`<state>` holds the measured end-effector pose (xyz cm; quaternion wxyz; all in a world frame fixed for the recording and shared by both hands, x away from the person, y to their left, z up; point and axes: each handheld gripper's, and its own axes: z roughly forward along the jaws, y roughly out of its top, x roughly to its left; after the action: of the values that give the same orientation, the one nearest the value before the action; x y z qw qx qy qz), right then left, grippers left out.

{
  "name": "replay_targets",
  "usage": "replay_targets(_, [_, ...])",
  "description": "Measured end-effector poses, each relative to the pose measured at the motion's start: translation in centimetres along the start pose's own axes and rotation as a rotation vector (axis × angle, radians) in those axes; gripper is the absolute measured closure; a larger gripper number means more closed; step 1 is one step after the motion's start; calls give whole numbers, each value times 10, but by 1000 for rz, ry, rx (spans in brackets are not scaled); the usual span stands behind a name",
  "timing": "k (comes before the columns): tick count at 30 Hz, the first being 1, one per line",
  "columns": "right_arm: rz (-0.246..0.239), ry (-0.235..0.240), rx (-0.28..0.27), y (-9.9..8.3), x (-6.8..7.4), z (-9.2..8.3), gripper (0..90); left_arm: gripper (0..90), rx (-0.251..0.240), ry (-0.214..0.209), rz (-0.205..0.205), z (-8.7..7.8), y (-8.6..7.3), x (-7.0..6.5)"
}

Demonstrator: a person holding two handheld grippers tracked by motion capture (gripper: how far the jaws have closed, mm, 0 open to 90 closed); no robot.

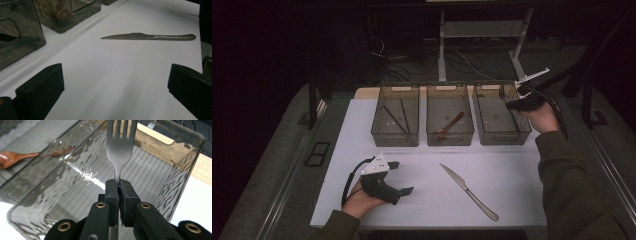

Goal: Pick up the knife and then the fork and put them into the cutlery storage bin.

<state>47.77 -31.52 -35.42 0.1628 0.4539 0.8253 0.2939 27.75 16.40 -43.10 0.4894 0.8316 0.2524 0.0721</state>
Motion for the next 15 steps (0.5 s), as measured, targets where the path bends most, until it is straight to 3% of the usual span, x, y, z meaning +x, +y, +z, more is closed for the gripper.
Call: replay_targets(15, [16,16,97,-4,-2,20,846,0,3,-2,1,0,0,0])
